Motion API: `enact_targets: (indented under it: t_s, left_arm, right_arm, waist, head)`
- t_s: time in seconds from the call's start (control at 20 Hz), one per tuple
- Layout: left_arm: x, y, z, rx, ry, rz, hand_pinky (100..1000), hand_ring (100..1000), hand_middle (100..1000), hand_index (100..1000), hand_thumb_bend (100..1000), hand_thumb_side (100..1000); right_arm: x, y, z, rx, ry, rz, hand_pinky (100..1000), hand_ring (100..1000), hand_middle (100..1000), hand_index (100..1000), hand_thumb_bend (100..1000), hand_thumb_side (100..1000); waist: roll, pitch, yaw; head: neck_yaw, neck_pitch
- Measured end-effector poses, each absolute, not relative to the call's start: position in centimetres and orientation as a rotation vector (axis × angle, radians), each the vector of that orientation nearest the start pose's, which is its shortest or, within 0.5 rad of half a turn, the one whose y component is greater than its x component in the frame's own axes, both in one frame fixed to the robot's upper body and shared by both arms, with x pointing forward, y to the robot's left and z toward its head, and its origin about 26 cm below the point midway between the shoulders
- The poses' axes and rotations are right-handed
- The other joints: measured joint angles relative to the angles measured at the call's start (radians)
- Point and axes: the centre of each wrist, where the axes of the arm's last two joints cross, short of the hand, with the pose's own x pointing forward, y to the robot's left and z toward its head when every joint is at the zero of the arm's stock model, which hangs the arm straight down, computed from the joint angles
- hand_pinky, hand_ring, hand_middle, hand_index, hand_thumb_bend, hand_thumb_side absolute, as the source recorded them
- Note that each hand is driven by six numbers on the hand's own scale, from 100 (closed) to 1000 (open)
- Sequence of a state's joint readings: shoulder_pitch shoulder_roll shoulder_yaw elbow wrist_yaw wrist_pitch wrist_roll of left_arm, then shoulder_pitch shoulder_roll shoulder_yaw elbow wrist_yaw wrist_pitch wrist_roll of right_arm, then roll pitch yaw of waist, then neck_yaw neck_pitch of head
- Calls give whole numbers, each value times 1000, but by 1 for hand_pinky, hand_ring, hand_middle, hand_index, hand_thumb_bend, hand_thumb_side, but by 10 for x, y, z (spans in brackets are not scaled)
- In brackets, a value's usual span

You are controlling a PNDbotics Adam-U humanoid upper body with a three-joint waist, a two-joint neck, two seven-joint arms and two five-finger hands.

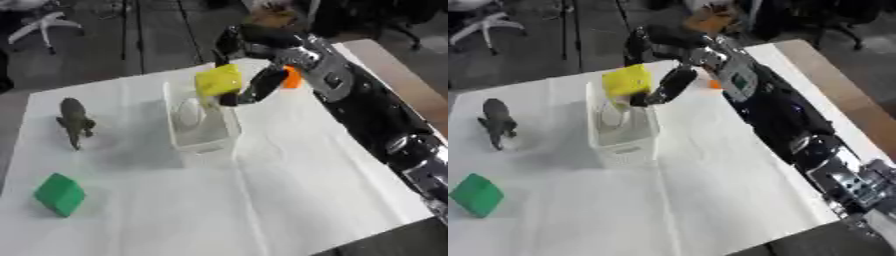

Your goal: Pick up objects on the table and place them in the box.

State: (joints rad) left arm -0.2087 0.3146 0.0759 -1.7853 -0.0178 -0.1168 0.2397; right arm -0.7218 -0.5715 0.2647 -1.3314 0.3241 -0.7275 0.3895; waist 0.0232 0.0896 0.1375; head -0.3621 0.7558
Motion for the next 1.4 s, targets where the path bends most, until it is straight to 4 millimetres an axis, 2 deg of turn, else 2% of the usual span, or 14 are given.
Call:
enact_targets:
  t_s: [0.5, 0.55, 0.7, 0.9, 1.1, 1.15, 1.4]
  left_arm:
    - [315, 302, 129, 402, -2134, -44, 618, 673, 631, 748, 323, 983]
    - [315, 302, 129, 402, -2134, -44, 618, 674, 631, 748, 323, 983]
    - [315, 302, 129, 401, -2134, -45, 618, 674, 631, 748, 322, 984]
    - [315, 302, 129, 399, -2134, -45, 618, 674, 632, 748, 322, 983]
    - [315, 300, 128, 391, -2134, -38, 618, 674, 632, 748, 322, 983]
    - [315, 300, 128, 391, -2134, -37, 618, 675, 632, 748, 321, 984]
    - [315, 300, 128, 389, -2134, -37, 618, 675, 632, 748, 321, 984]
  right_arm:
    - [422, -264, 192, 259, 2742, -2163, 489, 493, 358, 462, 274, 255]
    - [422, -263, 191, 253, 2744, -2164, 483, 492, 361, 466, 240, 275]
    - [422, -256, 186, 215, 2749, -2180, 479, 490, 361, 467, 219, 284]
    - [425, -248, 174, 164, 2781, -2193, 469, 493, 393, 506, 170, 210]
    - [433, -255, 164, 153, 2890, -2130, 464, 494, 403, 512, 143, 182]
    - [435, -256, 163, 154, 2907, -2115, 461, 498, 411, 512, 100, 166]
    - [439, -262, 153, 168, 2947, -2077, 463, 501, 414, 514, 100, 185]
  waist:
    - [0, 0, 0]
    - [0, 0, 0]
    - [0, 0, 1]
    - [3, 0, 5]
    - [6, 0, 7]
    - [6, 0, 7]
    - [5, 1, 11]
  head:
    - [-3, 0]
    - [-3, 0]
    - [-4, 0]
    - [-8, 0]
    - [-12, 0]
    - [-12, 0]
    - [-13, -1]
